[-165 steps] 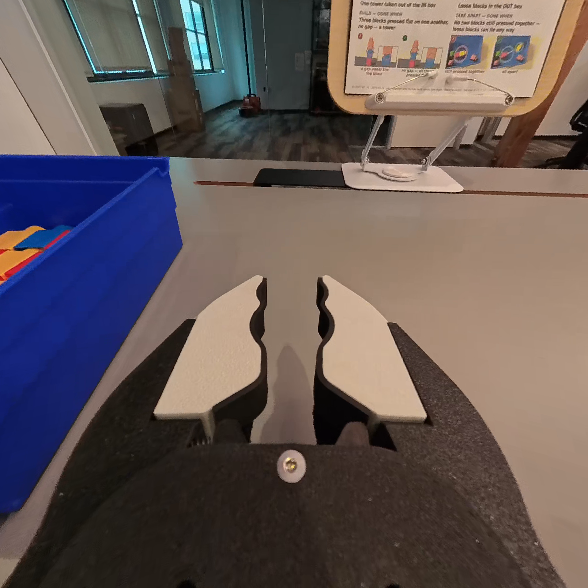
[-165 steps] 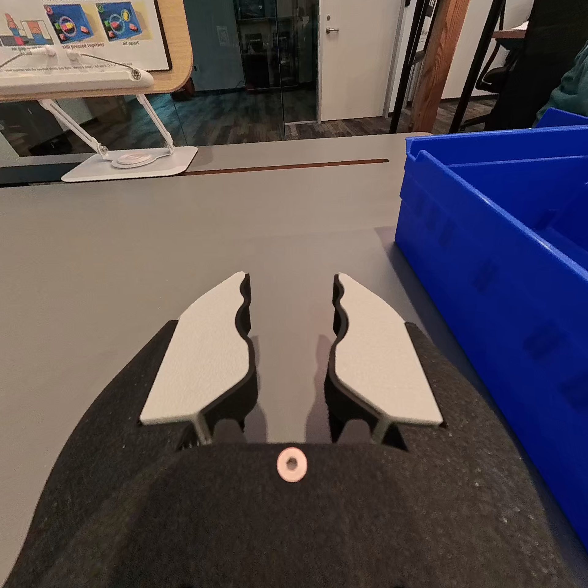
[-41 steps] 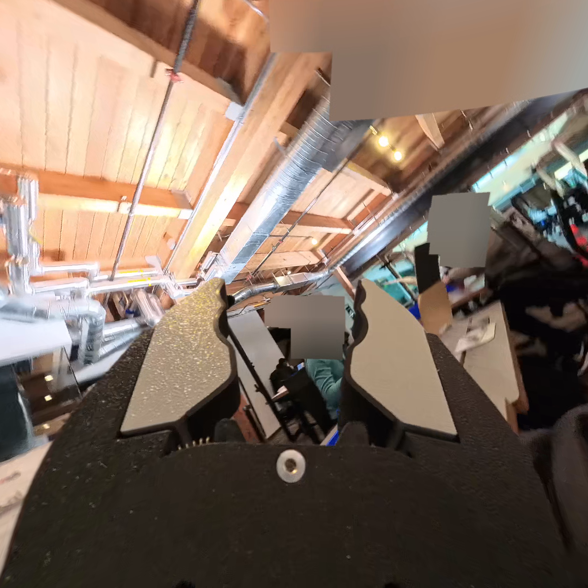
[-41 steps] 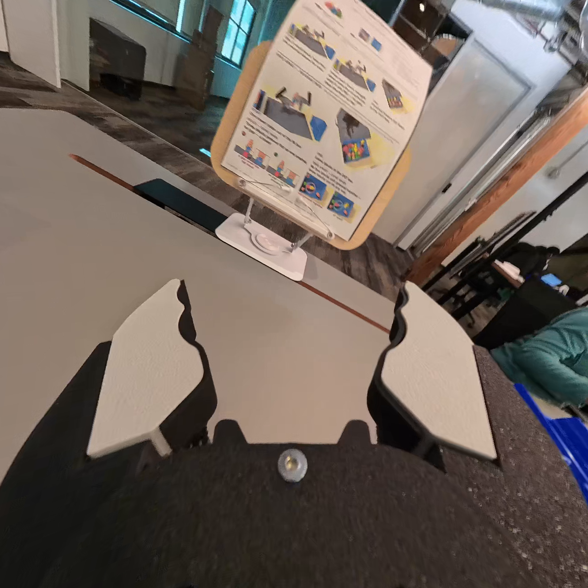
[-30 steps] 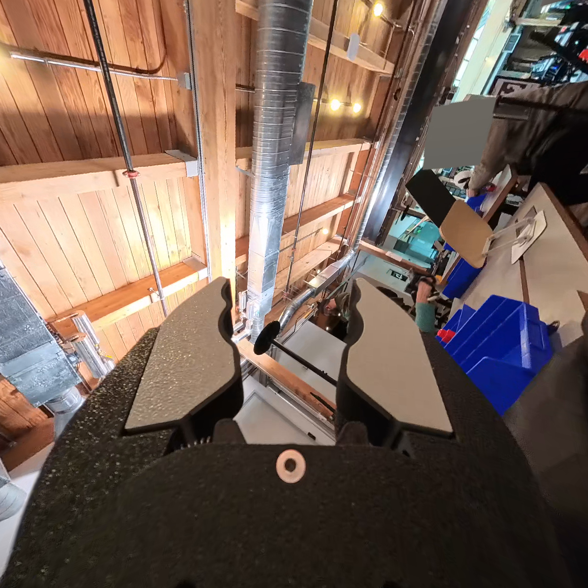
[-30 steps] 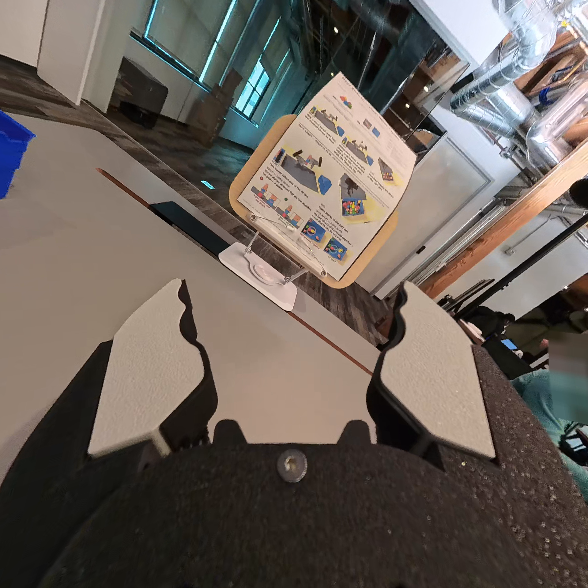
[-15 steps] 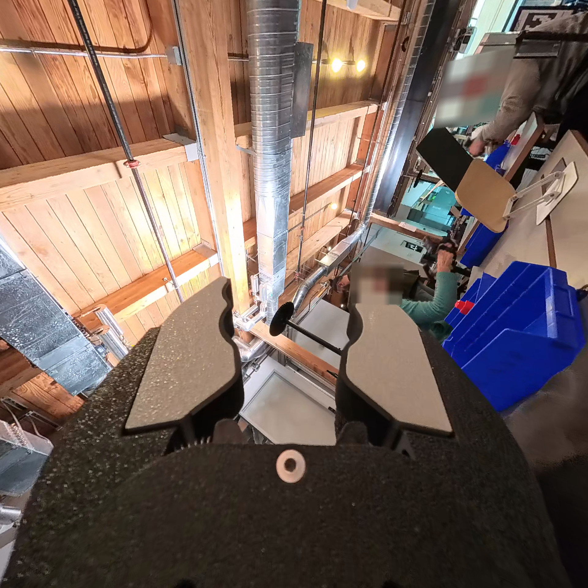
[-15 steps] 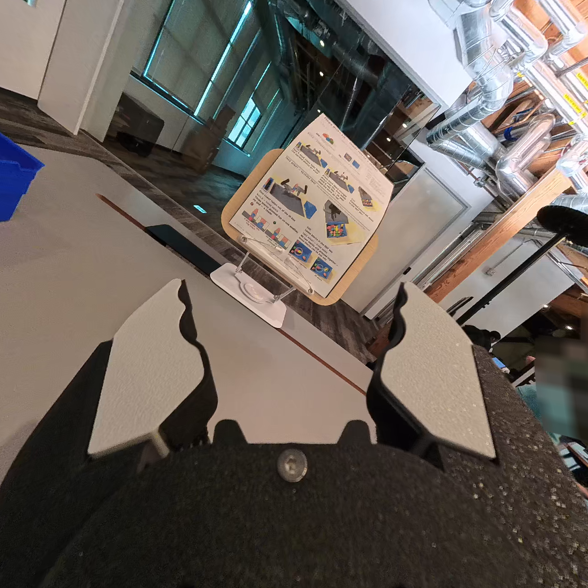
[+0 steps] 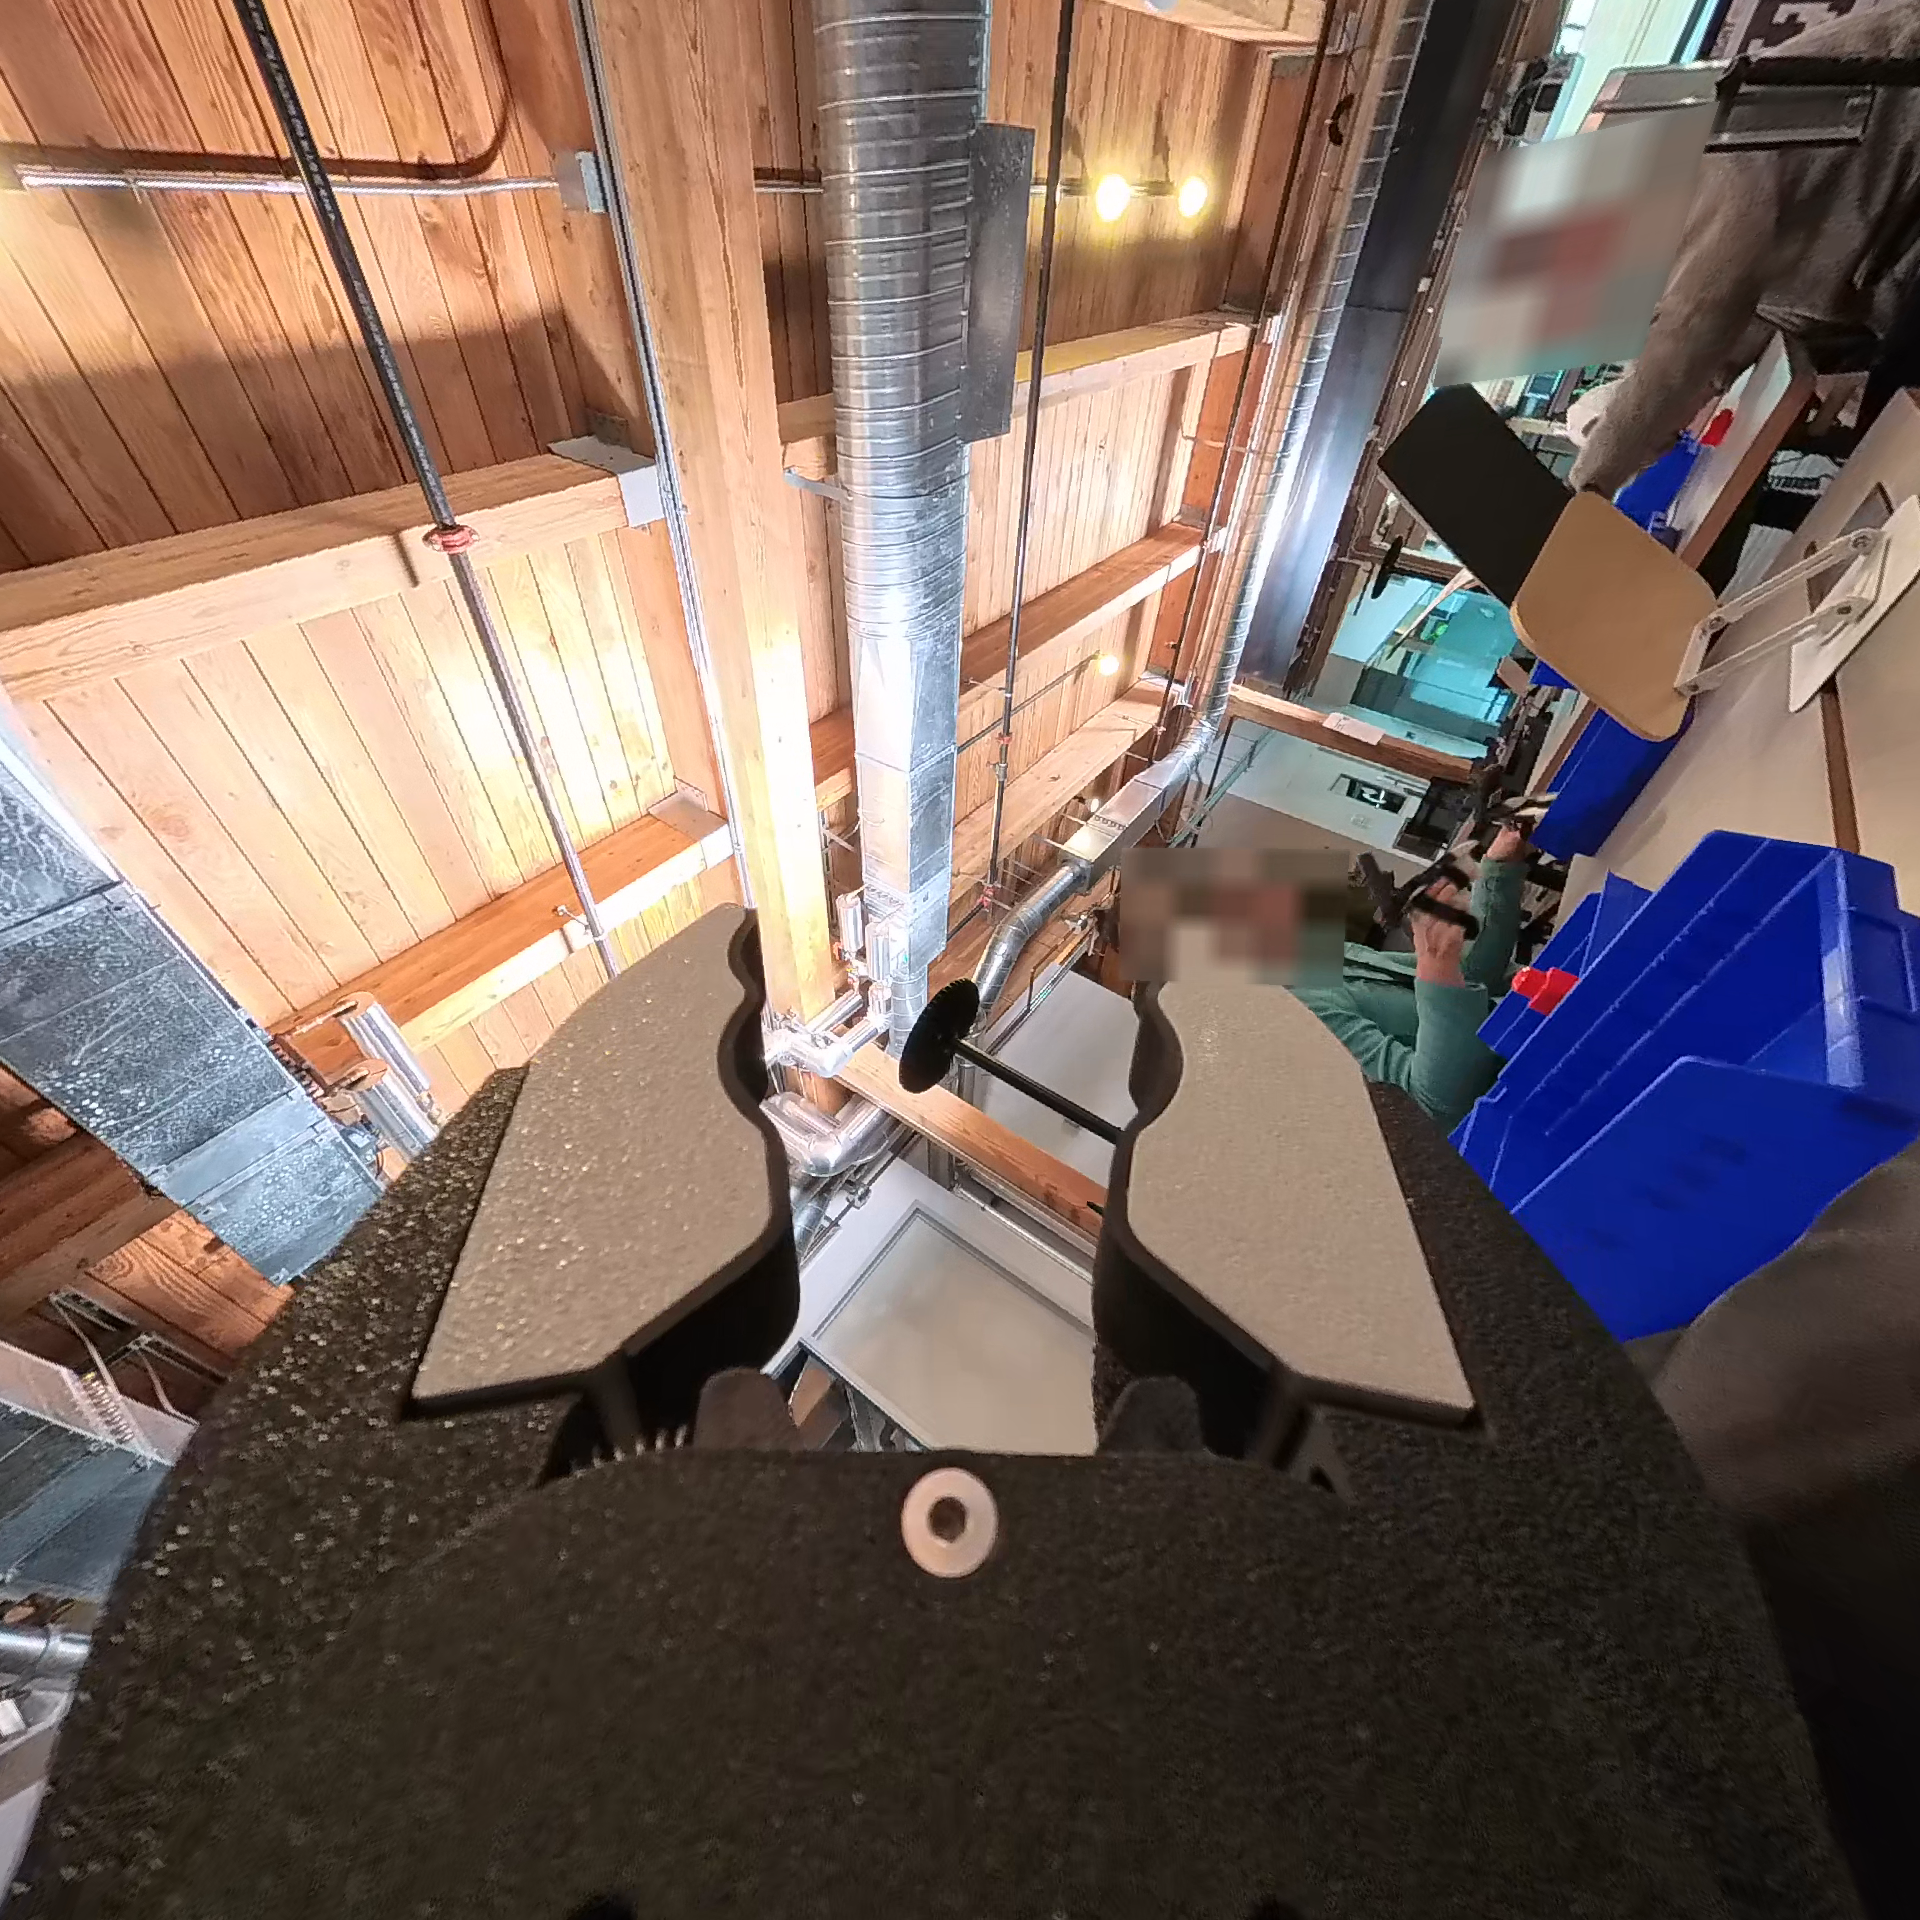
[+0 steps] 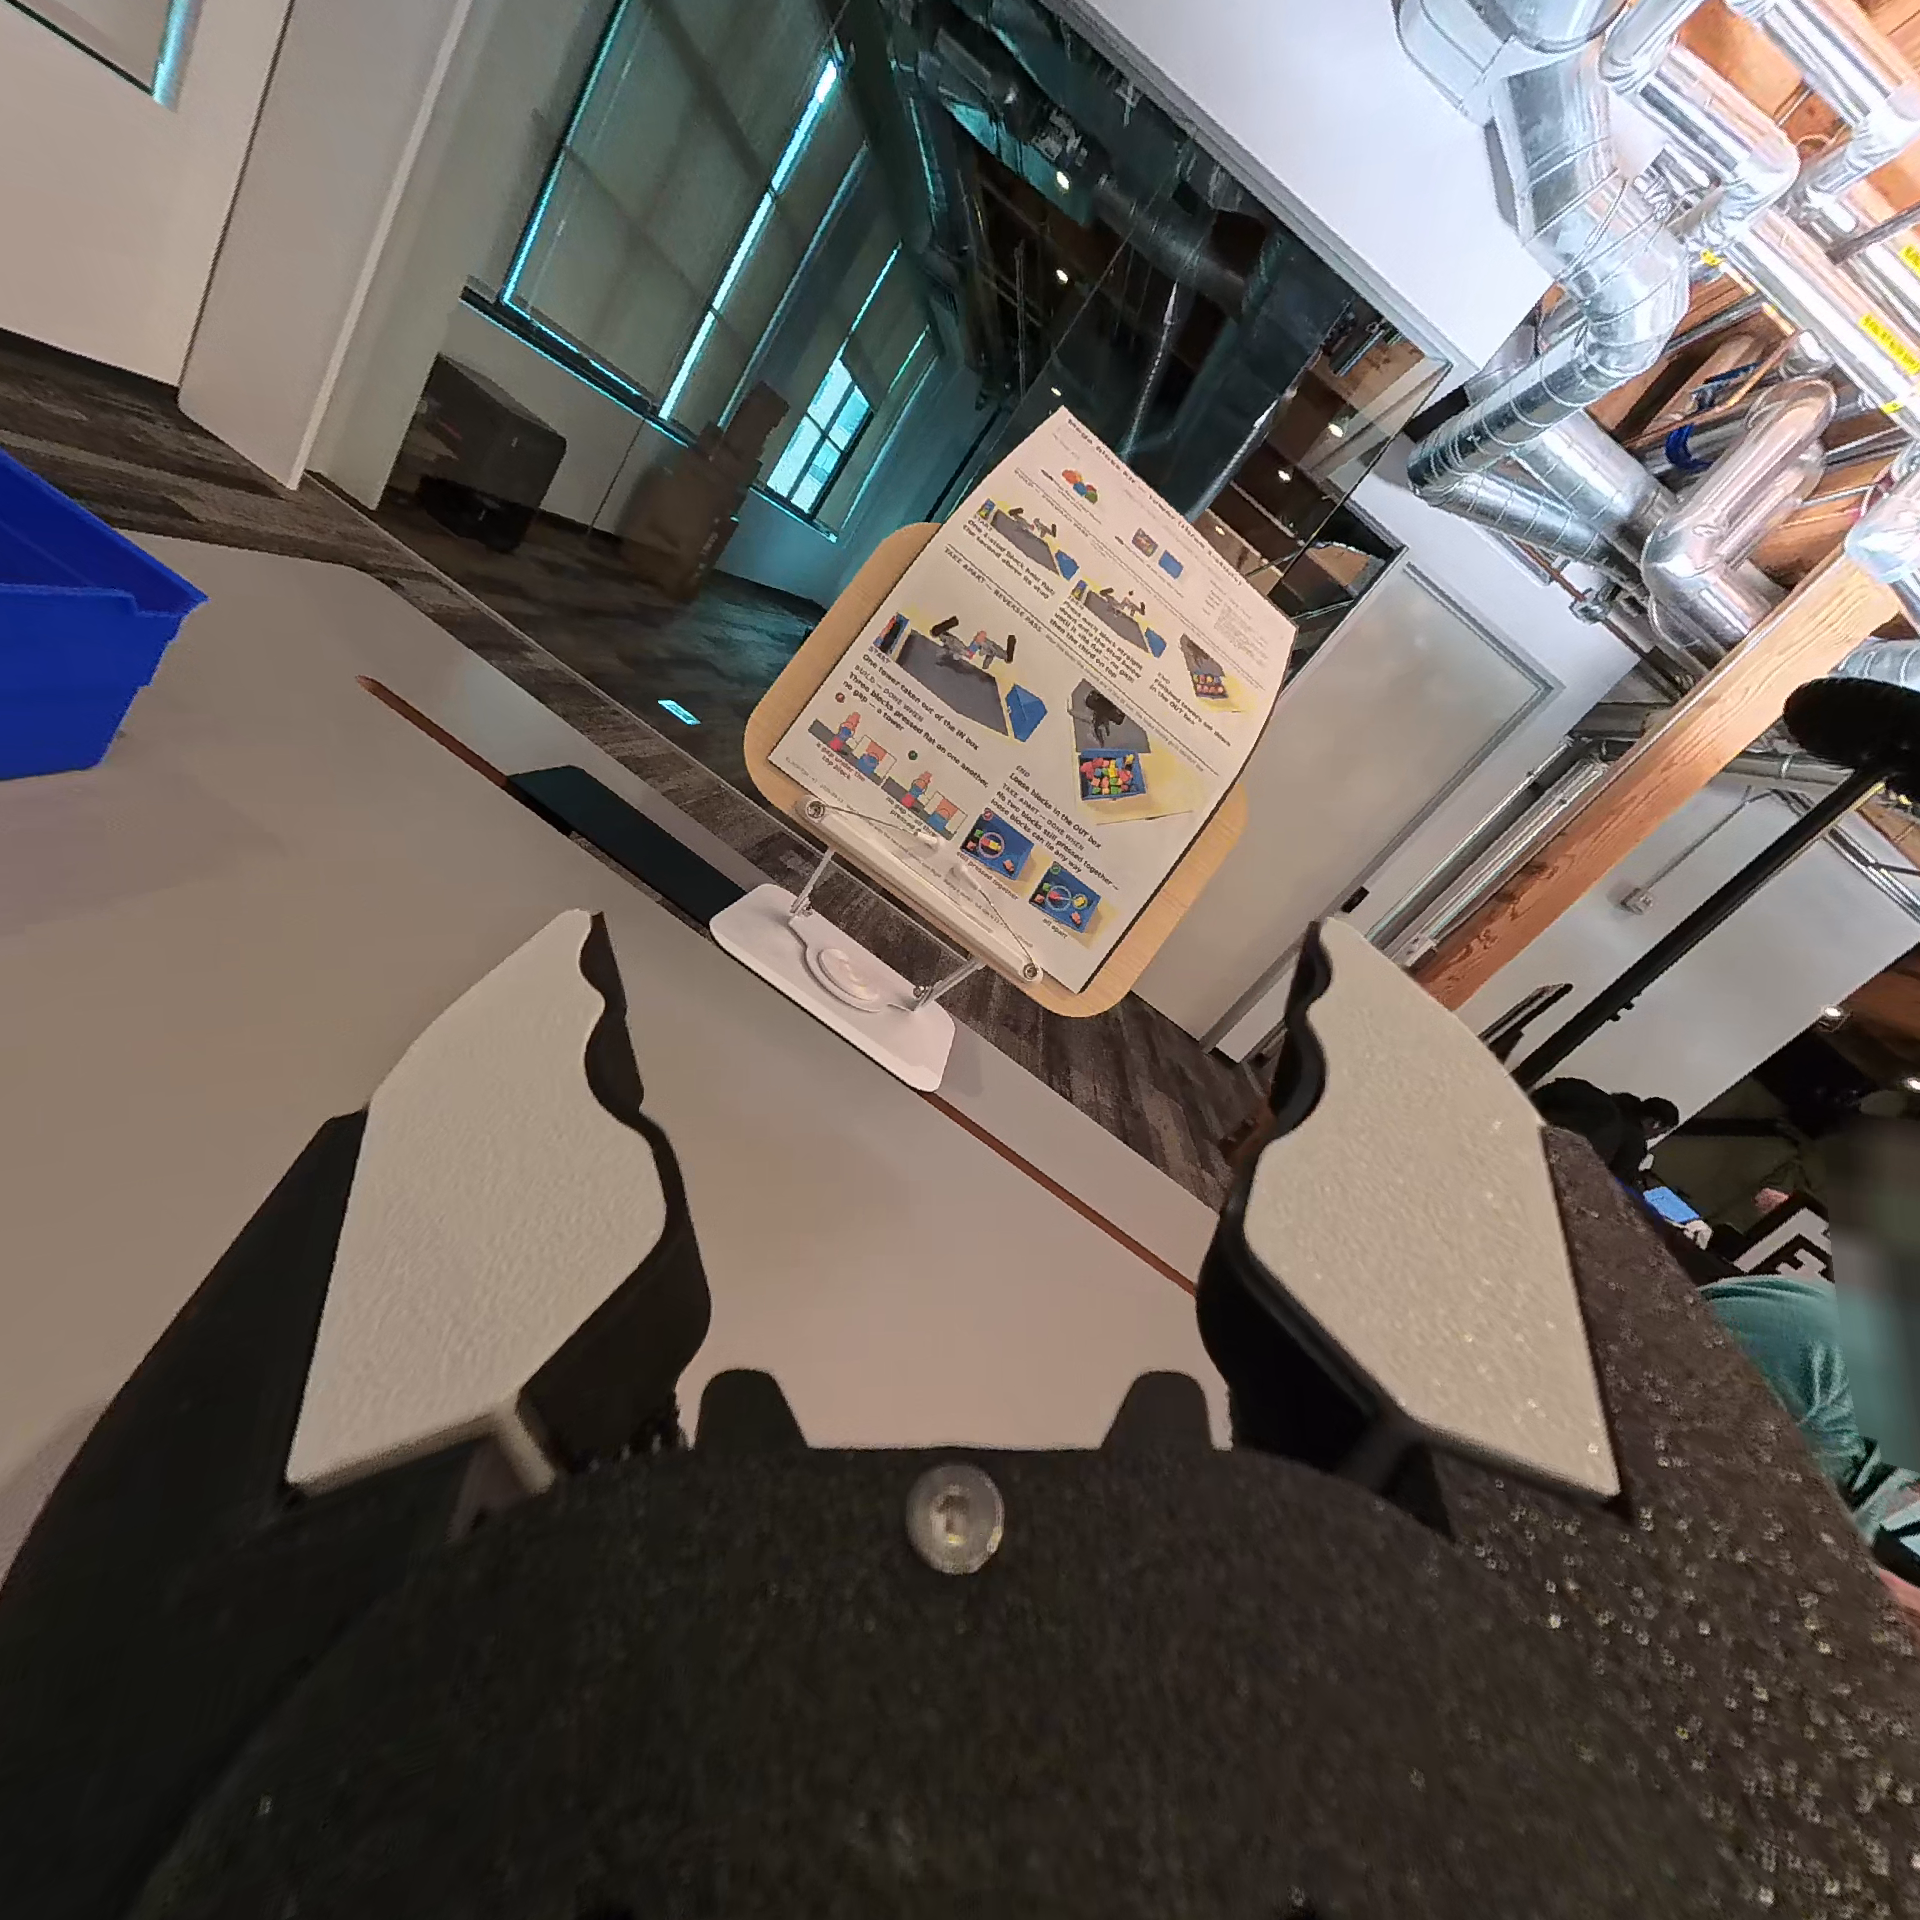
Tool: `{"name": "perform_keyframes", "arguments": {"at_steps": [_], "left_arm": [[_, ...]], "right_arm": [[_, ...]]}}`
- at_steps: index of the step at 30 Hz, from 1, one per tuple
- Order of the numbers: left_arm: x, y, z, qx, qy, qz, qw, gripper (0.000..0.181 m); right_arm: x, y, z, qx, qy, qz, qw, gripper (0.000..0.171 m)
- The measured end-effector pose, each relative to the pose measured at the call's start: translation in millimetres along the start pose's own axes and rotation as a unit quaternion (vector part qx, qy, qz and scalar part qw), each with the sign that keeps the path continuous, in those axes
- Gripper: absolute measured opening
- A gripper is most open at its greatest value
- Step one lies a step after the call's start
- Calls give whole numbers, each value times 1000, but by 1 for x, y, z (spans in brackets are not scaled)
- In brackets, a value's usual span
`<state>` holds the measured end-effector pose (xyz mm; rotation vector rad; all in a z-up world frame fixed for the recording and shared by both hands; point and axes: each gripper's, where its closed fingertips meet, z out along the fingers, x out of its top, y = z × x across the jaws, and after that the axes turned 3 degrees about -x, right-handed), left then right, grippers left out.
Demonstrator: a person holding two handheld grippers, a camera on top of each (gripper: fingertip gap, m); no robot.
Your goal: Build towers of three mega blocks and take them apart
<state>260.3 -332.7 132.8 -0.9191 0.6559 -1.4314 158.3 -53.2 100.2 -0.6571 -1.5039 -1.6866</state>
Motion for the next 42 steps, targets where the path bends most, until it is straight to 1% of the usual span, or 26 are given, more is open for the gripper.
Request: {"name": "perform_keyframes", "arguments": {"at_steps": [2, 6, 10, 14, 17, 19, 22, 26, 28, 30, 31, 32, 33, 34, 36, 37, 38, 39, 40, 42], "left_arm": [[3, 1, 0, 0, 2, 3, 1000, 69], [26, 1, -1, 4, 32, 7, 999, 67], [36, 1, 0, 1, 39, -3, 999, 68], [37, 1, -1, 3, 35, -13, 999, 69], [23, -5, -5, 11, -3, -46, 999, 70], [4, -17, -18, 34, -38, -80, 996, 70], [-45, -41, -53, 77, -117, -162, 977, 68], [-130, -67, -118, 135, -227, -258, 929, 60], [-171, -72, -148, 149, -281, -306, 897, 57], [-199, -75, -172, 152, -313, -367, 863, 52], [-210, -81, -185, 165, -329, -386, 846, 51], [-216, -90, -199, 184, -337, -395, 835, 50], [-220, -101, -214, 204, -345, -389, 829, 41], [-223, -113, -232, 219, -362, -372, 827, 26], [-228, -136, -273, 243, -415, -315, 818, 7], [-230, -144, -294, 242, -446, -291, 811, 0], [-232, -153, -317, 249, -476, -277, 796, 0], [-232, -164, -341, 265, -498, -266, 781, 0], [-231, -175, -364, 279, -514, -257, 769, 0], [-230, -192, -404, 293, -545, -239, 749, 0]], "right_arm": [[-1, -1, 0, 3, -2, 1, 1000, 119], [0, -3, 0, 6, -1, 1, 1000, 119], [-3, -7, 1, 11, -7, 0, 1000, 119], [-4, -8, 1, 15, -10, -1, 1000, 119], [-10, -8, 4, 17, -17, -2, 1000, 119], [-25, -6, 8, 18, -34, -3, 999, 119], [-67, -1, 18, 28, -82, 19, 996, 118], [-130, 13, 25, 24, -140, 38, 989, 115], [-150, 16, 26, 32, -150, 59, 986, 115], [-164, 14, 26, 50, -155, 101, 981, 113], [-168, 13, 25, 61, -155, 125, 978, 111], [-169, 12, 25, 71, -152, 145, 975, 108], [-168, 10, 24, 83, -142, 163, 973, 102], [-163, 7, 22, 102, -124, 179, 971, 90], [-148, 5, 18, 128, -80, 211, 966, 71], [-138, 3, 15, 144, -53, 223, 963, 52], [-127, 0, 11, 167, -25, 231, 958, 31], [-119, -3, 8, 184, -5, 235, 955, 19], [-112, -5, 5, 195, 9, 236, 952, 11], [-102, -10, 0, 214, 32, 237, 947, 0]]}}
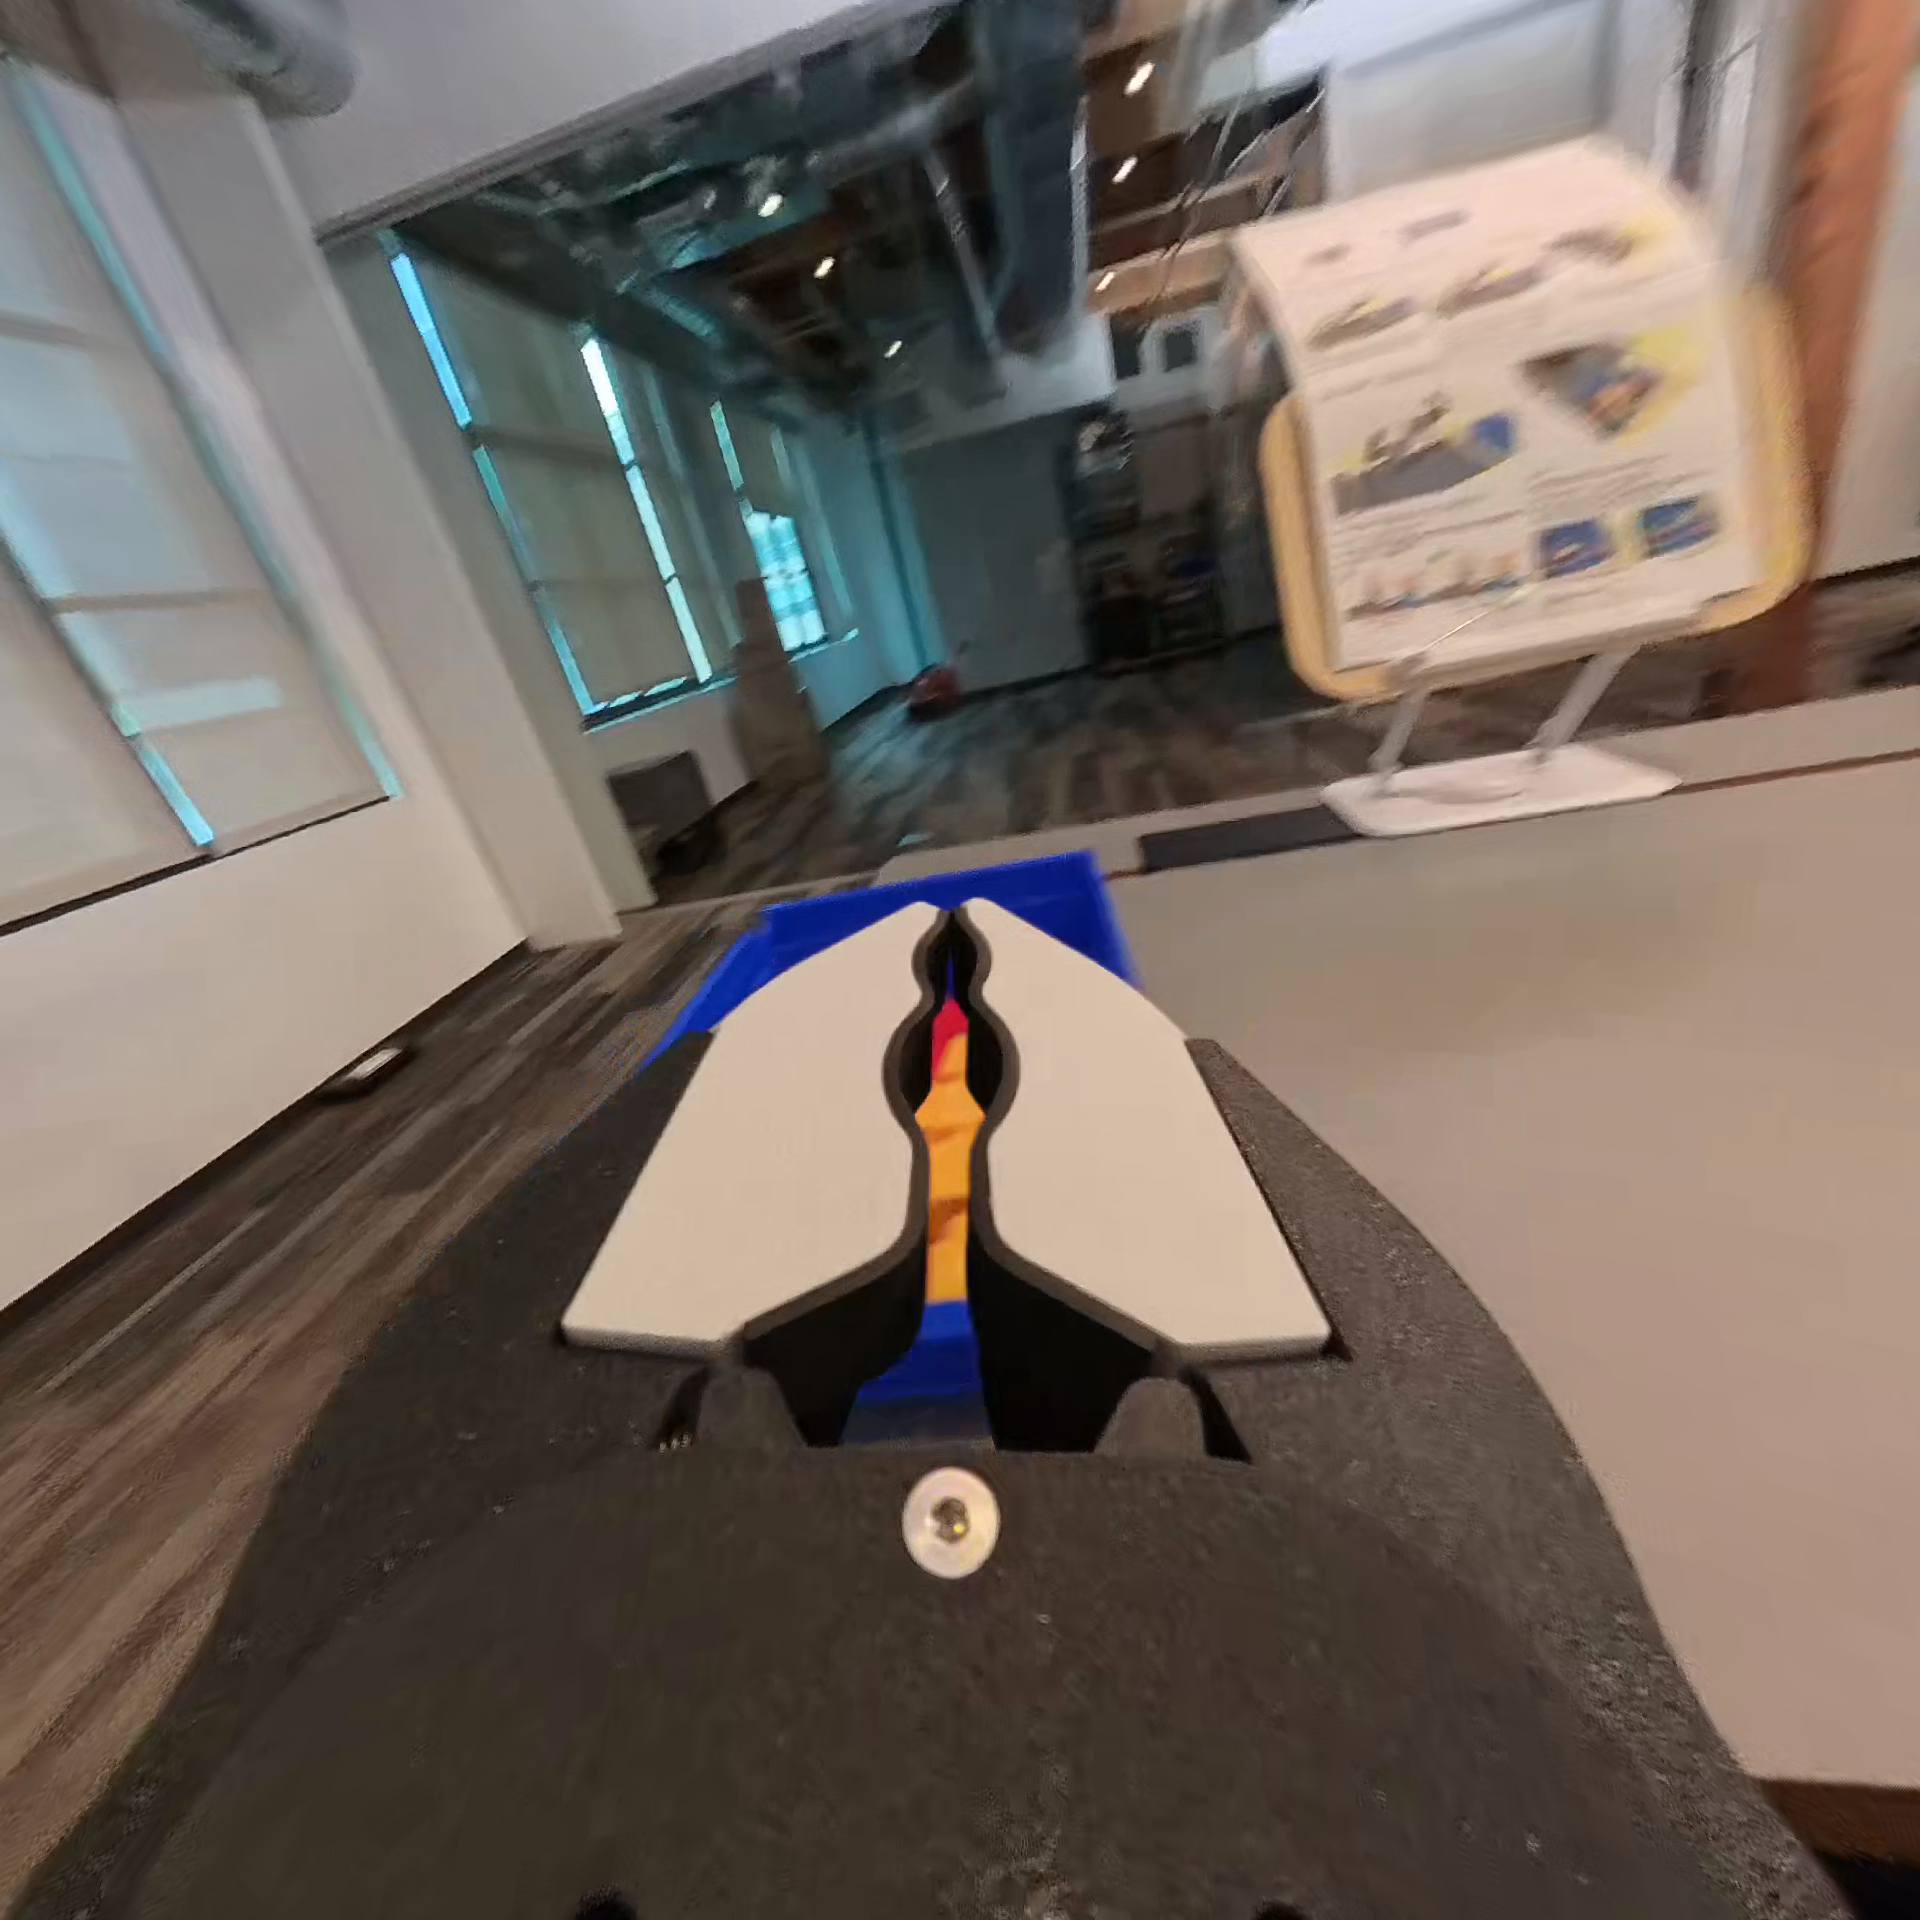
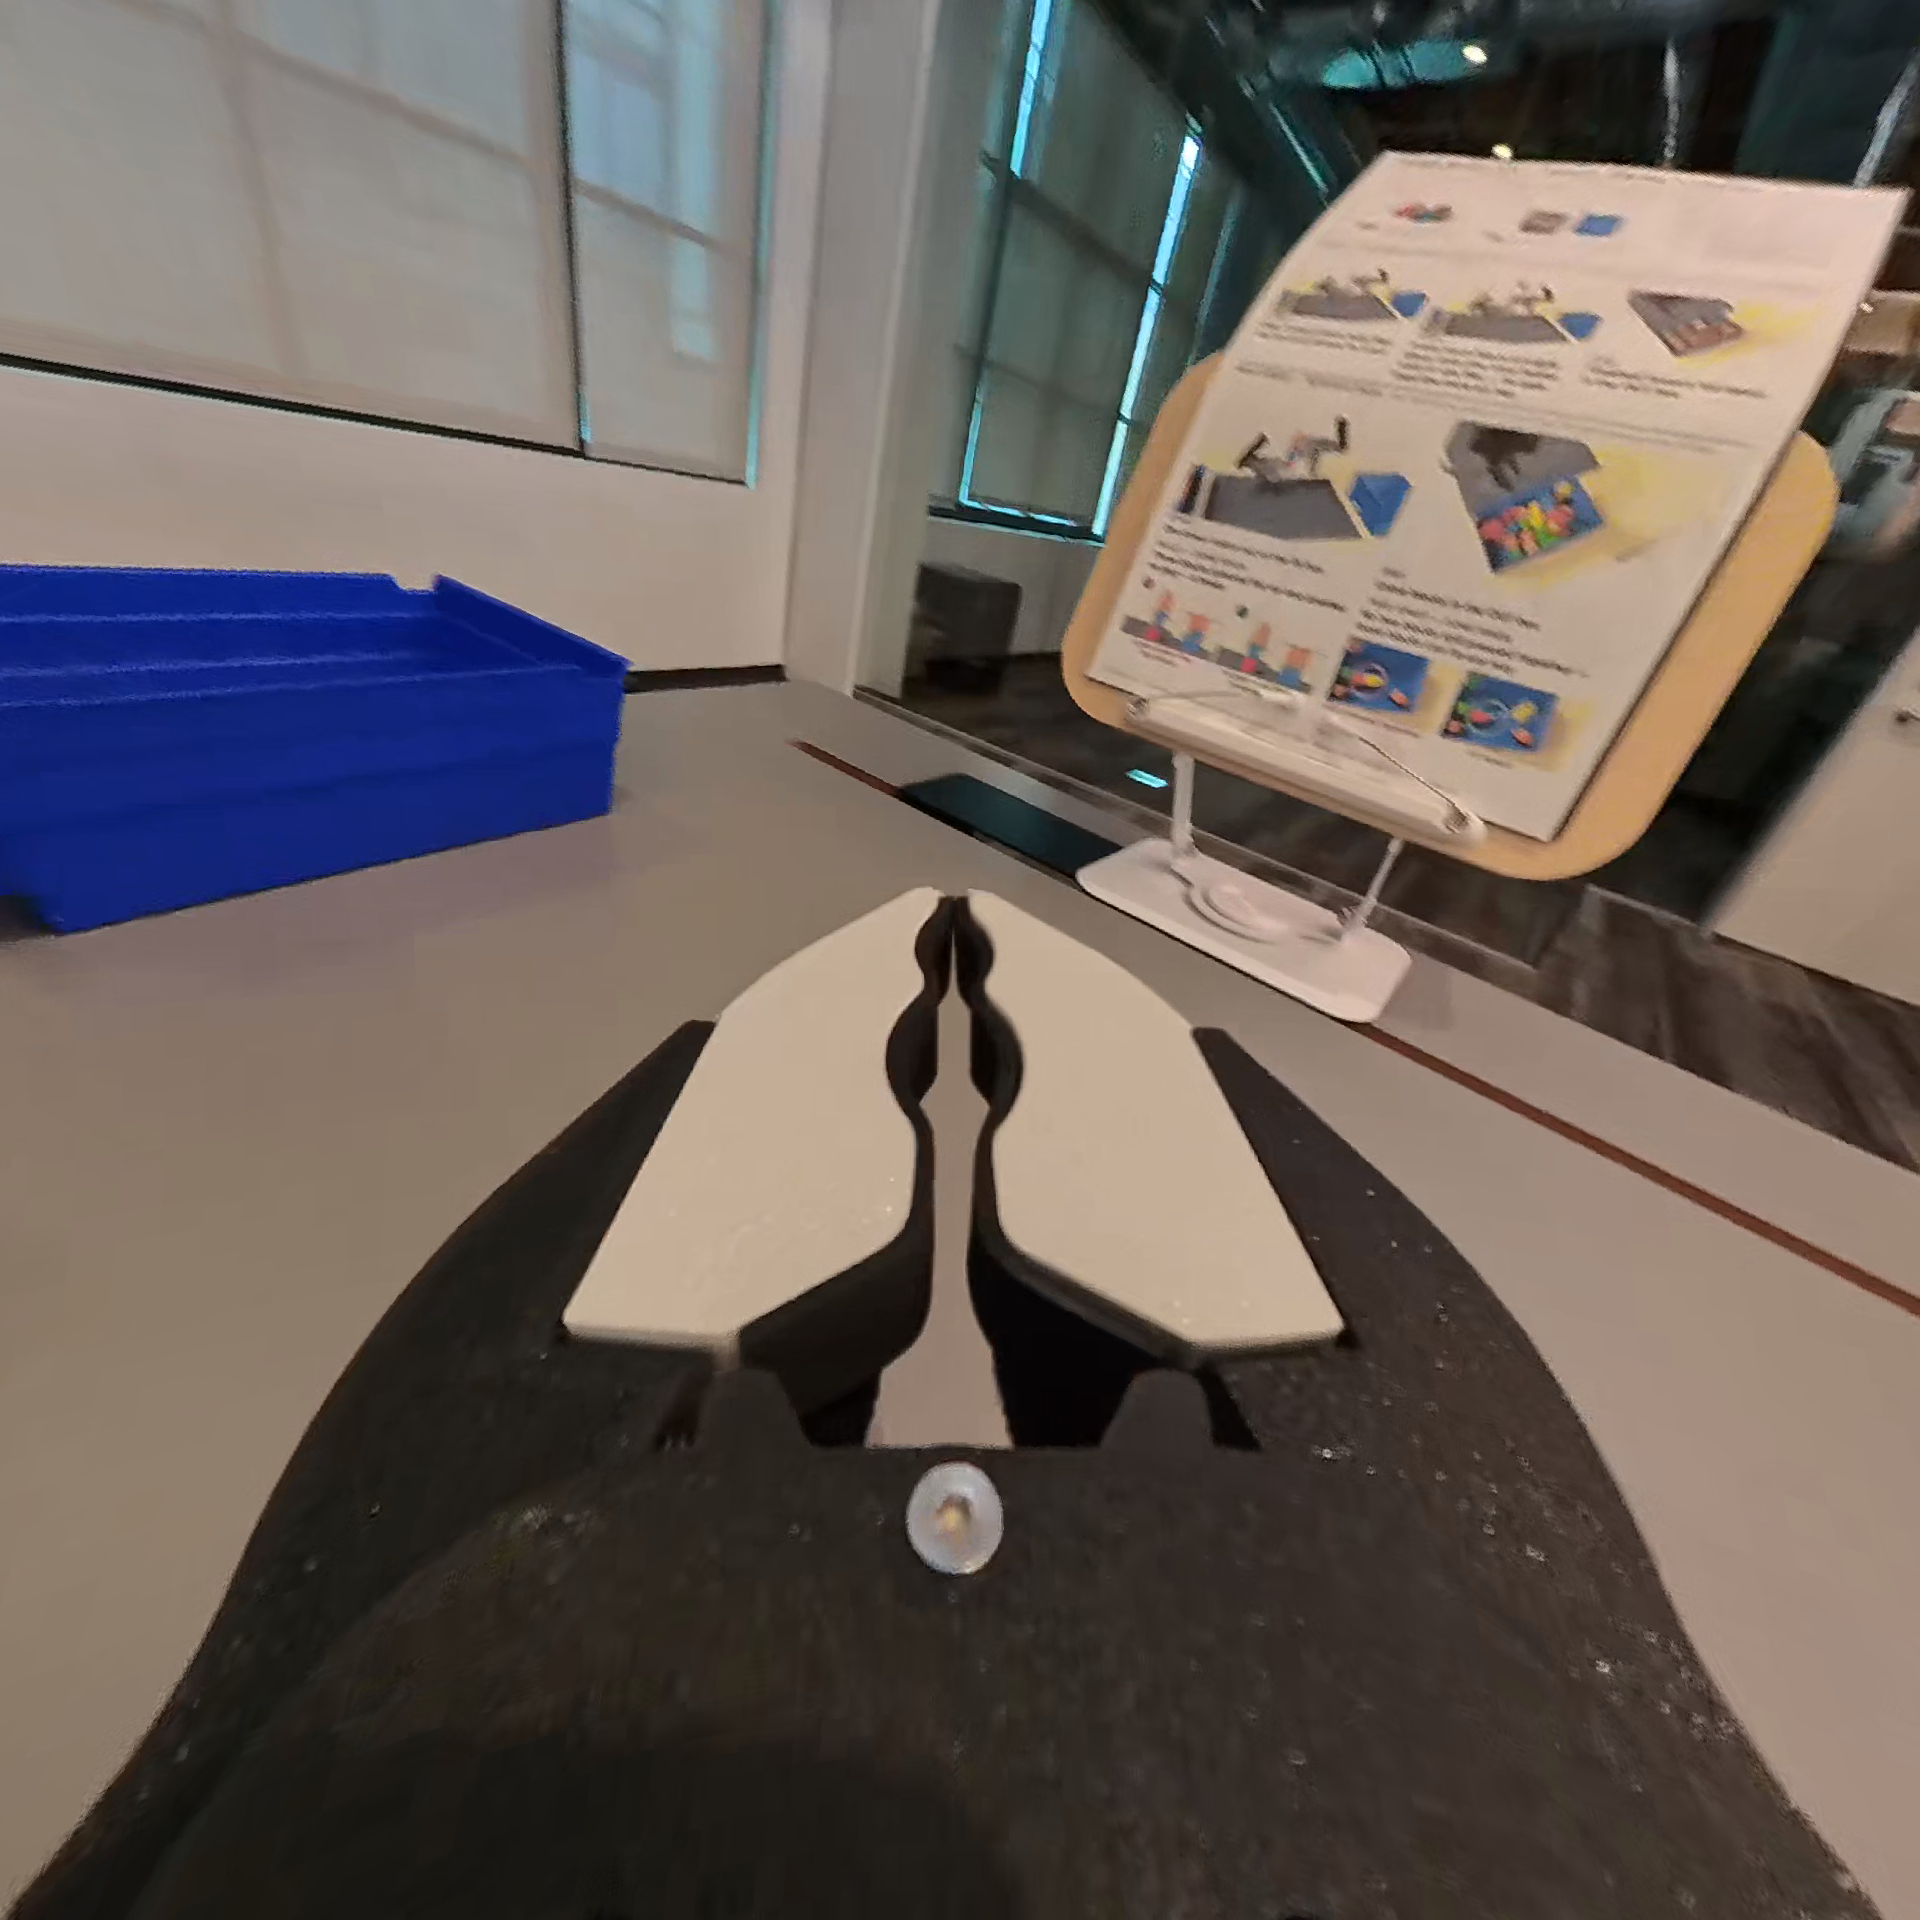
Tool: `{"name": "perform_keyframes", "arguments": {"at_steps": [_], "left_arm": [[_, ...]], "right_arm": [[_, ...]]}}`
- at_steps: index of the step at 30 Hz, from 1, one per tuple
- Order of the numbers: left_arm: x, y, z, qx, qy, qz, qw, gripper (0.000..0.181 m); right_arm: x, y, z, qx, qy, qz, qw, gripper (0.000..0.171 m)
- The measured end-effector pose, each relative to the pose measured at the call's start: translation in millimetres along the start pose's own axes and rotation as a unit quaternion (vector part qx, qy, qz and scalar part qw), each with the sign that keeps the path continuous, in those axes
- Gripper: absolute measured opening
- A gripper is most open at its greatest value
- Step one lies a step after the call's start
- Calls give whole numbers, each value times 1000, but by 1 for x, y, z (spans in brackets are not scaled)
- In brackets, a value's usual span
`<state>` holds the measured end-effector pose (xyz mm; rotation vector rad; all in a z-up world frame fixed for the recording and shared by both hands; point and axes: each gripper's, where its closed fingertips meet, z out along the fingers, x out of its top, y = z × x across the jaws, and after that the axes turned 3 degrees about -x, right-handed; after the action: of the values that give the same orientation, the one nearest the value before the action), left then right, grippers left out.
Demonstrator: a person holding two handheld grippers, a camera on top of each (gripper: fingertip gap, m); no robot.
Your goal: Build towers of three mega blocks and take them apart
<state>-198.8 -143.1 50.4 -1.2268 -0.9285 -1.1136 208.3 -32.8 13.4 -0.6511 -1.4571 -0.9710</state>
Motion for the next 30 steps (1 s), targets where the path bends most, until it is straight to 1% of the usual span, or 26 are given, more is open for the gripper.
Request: {"name": "perform_keyframes", "arguments": {"at_steps": [1, 3, 5, 7, 9, 11, 13, 14, 15, 17, 20, 23, 26, 30], "left_arm": [[-10, -15, -1, 5, -24, 4, 1000, 0], [-29, -33, 2, -12, -83, -9, 996, 4], [-40, -43, 10, -29, -128, -14, 991, 7], [-49, -46, 23, -51, -185, -21, 981, 12], [-57, -26, 36, -129, -253, -75, 956, 16], [-63, -13, 50, -180, -299, -110, 931, 15], [-78, -13, 64, -190, -348, -111, 911, 22], [-91, -14, 67, -191, -383, -108, 897, 22], [-104, -15, 69, -192, -420, -106, 881, 27], [-124, -13, 67, -202, -479, -118, 846, 25], [-142, -9, 63, -208, -555, -127, 796, 24], [-144, -1, 67, -204, -594, -132, 767, 23], [-144, 11, 75, -204, -612, -145, 750, 25], [-159, 19, 72, -197, -651, -169, 713, 26]], "right_arm": [[2, -4, 0, 10, 6, 1, 1000, 0], [1, -15, 1, 36, 9, 4, 999, 0], [-3, -21, 4, 55, 6, 9, 998, 0], [-11, -25, 10, 68, -8, 13, 998, 5], [-21, -30, 15, 88, -29, 14, 996, 13], [-31, -32, 21, 91, -44, 14, 995, 15], [-39, -35, 24, 99, -54, 18, 993, 18], [-43, -37, 25, 104, -60, 16, 993, 20], [-47, -39, 27, 108, -67, 12, 992, 22], [-53, -40, 29, 110, -74, 0, 991, 26], [-57, -43, 32, 117, -77, -4, 990, 30], [-58, -46, 34, 126, -70, 3, 990, 32], [-60, -47, 33, 130, -65, 6, 989, 35], [-60, -46, 31, 139, -56, 24, 988, 37]]}}
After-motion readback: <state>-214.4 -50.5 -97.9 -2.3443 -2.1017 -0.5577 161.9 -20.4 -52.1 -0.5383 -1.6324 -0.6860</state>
